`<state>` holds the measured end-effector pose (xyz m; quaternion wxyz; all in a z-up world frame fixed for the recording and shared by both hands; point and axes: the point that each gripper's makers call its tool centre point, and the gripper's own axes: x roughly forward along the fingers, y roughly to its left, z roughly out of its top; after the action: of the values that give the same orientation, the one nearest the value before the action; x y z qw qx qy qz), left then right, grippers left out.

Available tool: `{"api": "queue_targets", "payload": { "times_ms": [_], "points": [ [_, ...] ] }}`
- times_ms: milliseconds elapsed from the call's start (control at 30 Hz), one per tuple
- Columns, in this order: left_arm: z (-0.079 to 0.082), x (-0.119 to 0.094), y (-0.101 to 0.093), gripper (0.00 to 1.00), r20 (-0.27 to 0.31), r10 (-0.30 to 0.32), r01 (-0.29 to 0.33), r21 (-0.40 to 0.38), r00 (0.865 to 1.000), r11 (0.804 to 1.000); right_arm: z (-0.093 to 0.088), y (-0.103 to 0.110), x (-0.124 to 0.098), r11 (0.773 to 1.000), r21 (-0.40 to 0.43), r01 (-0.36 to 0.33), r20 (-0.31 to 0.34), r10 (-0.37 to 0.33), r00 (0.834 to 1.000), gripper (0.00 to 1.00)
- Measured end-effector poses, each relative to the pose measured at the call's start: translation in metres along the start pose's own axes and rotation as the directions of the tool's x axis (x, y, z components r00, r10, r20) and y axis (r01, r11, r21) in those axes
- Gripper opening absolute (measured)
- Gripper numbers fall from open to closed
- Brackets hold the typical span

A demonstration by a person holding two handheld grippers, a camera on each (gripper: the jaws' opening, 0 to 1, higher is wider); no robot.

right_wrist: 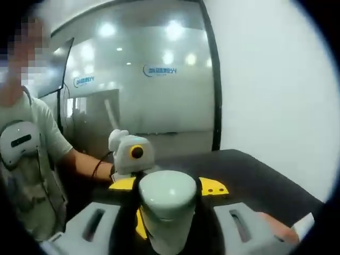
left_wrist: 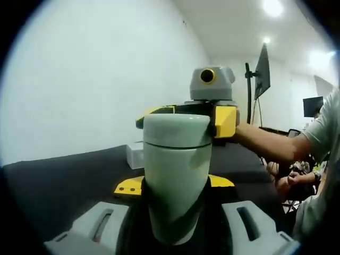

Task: Assemble the cup parts correctly, then place the assembled cup into the box.

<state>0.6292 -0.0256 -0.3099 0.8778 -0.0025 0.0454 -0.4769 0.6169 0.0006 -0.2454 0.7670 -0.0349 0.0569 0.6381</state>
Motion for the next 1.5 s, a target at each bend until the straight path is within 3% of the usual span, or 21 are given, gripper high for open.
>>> {"api": "queue_targets", "payload": {
  "times_ms": [200, 400, 633, 767, 833, 867, 900, 967, 1033, 1100, 1133, 1167, 1200, 1233, 1267, 1300, 1367, 1433, 1500],
  "points": [
    [0.0, -0.001, -0.003, 0.38, 0.008, 0.001, -0.001, 0.004, 1.0, 1.0, -0.001, 0.001, 0.0, 0.992, -0.008, 0.128, 0.001, -0.128, 0.992, 0.39],
    [0.0, -0.004, -0.001, 0.37, -0.002, 0.022, -0.022, 0.002, 1.0, 1.0, -0.001, -0.004, 0.0, 0.956, 0.017, 0.291, 0.017, -0.292, 0.956, 0.39],
    [-0.001, -0.003, -0.002, 0.37, -0.004, 0.038, -0.038, 0.012, 0.999, 0.999, 0.0, -0.004, -0.005, 0.918, 0.023, 0.397, 0.048, -0.397, 0.916, 0.39],
    [0.0, -0.002, -0.001, 0.37, 0.002, 0.056, -0.056, 0.01, 0.998, 0.998, 0.0, -0.012, -0.009, 0.851, 0.064, 0.522, 0.048, -0.525, 0.85, 0.39],
    [0.0, -0.002, 0.001, 0.38, 0.0, 0.062, -0.062, 0.003, 0.998, 0.998, 0.0, -0.014, -0.009, 0.827, 0.08, 0.556, 0.056, -0.561, 0.826, 0.39],
    [0.0, -0.001, 0.002, 0.38, 0.002, 0.074, -0.074, -0.002, 0.997, 0.997, 0.0, -0.017, -0.01, 0.806, 0.098, 0.583, 0.063, -0.59, 0.805, 0.39],
    [0.0, -0.001, 0.002, 0.38, 0.0, 0.076, -0.076, -0.002, 0.997, 0.997, 0.001, -0.016, -0.009, 0.804, 0.079, 0.589, 0.066, -0.594, 0.802, 0.39],
    [0.0, -0.001, 0.002, 0.38, 0.0, 0.08, -0.08, 0.0, 0.997, 0.997, 0.001, -0.017, -0.01, 0.781, 0.093, 0.617, 0.061, -0.623, 0.78, 0.39],
    [-0.001, -0.003, 0.002, 0.38, 0.005, 0.076, -0.076, 0.001, 0.997, 0.997, 0.001, -0.015, -0.009, 0.79, 0.075, 0.609, 0.068, -0.613, 0.787, 0.4],
    [0.0, -0.004, 0.0, 0.38, 0.025, 0.071, -0.071, 0.002, 0.997, 0.997, 0.002, -0.012, -0.007, 0.838, 0.037, 0.544, 0.06, -0.545, 0.836, 0.4],
    [0.0, -0.006, 0.001, 0.38, 0.029, 0.066, -0.066, -0.002, 0.997, 0.998, 0.002, -0.007, -0.006, 0.879, 0.012, 0.476, 0.061, -0.476, 0.877, 0.4],
    [0.0, -0.007, 0.001, 0.38, 0.034, 0.056, -0.056, -0.003, 0.998, 0.998, 0.003, -0.003, -0.007, 0.906, -0.002, 0.424, 0.066, -0.423, 0.904, 0.41],
    [0.0, -0.008, 0.001, 0.38, 0.037, 0.055, -0.055, -0.002, 0.998, 0.998, 0.015, -0.001, -0.01, 0.931, 0.012, 0.365, 0.142, -0.362, 0.921, 0.43],
    [0.0, -0.007, 0.002, 0.38, 0.04, 0.057, -0.057, -0.006, 0.998, 0.998, 0.025, -0.005, -0.018, 0.94, 0.025, 0.339, 0.18, -0.338, 0.924, 0.45],
    [0.0, -0.007, 0.002, 0.38, 0.039, 0.055, -0.055, -0.008, 0.998, 0.998, 0.028, 0.0, -0.02, 0.966, -0.042, 0.253, 0.179, -0.242, 0.954, 0.47],
    [0.0, -0.006, 0.002, 0.38, 0.037, 0.051, -0.051, -0.004, 0.998, 0.999, 0.037, 0.0, -0.025, 0.976, -0.061, 0.21, 0.222, -0.192, 0.956, 0.47],
    [0.001, -0.003, 0.0, 0.38, 0.032, 0.046, -0.046, 0.004, 0.998, 0.999, 0.034, 0.004, -0.028, 0.996, -0.056, 0.064, 0.167, -0.054, 0.984, 0.44],
    [0.001, 0.0, -0.002, 0.38, 0.025, 0.042, -0.043, 0.014, 0.999, 0.999, 0.025, 0.001, -0.024, 0.999, -0.044, 0.011, 0.087, -0.007, 0.996, 0.45],
    [0.001, 0.0, -0.001, 0.38, 0.021, 0.04, -0.041, 0.019, 0.999, 0.999, 0.015, -0.002, -0.018, 0.999, -0.054, 0.004, 0.016, -0.003, 1.0, 0.46]
  ]
}}
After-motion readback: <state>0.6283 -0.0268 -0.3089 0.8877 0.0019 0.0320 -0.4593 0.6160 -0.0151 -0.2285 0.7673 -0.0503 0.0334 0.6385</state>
